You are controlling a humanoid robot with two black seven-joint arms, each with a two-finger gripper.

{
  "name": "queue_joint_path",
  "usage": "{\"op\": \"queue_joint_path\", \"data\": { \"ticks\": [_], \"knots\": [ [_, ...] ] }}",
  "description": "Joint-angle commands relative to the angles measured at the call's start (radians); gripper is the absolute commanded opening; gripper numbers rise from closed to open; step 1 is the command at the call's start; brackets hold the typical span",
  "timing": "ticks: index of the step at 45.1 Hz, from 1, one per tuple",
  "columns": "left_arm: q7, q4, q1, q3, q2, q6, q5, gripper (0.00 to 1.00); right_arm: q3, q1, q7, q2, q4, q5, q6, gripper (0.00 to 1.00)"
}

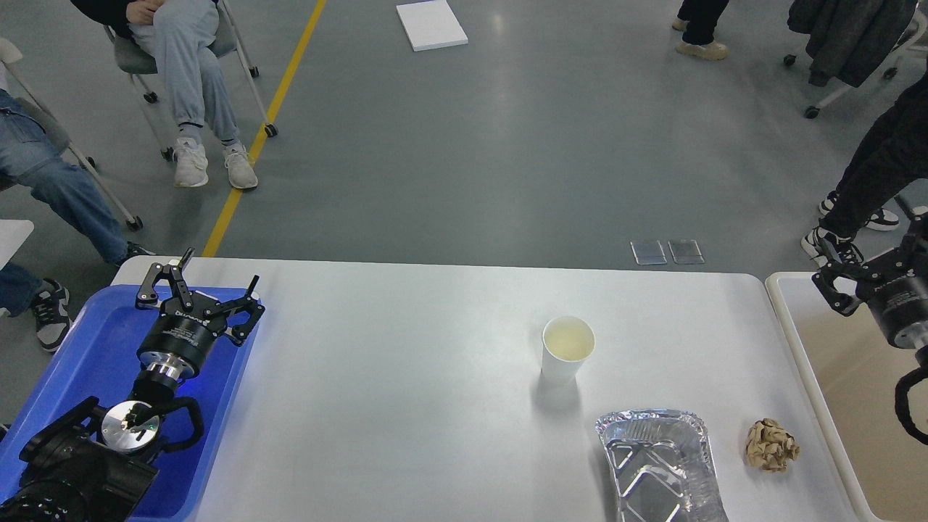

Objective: Tidy desktop

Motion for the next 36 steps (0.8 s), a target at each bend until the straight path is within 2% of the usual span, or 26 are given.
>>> {"op": "queue_joint_path", "data": {
  "ticks": [1, 24, 36],
  "knots": [
    [0.0, 0.0, 0.0, 0.002, 0.0, 0.0, 0.001, 1.0, 0.007, 0.006, 0.0, 0.002, -0.002, 0.001, -0.001, 1.0],
    [0.0, 0.0, 0.0, 0.0, 0.0, 0.0, -0.001, 1.0, 0.019, 0.003, 0.0, 0.009, -0.004, 0.002, -0.001, 1.0],
    [0.0, 0.0, 0.0, 0.0, 0.0, 0.0, -0.001, 1.0, 0.016, -0.01, 0.0, -0.032, -0.004, 0.001, 0.001, 1.0]
  ]
}}
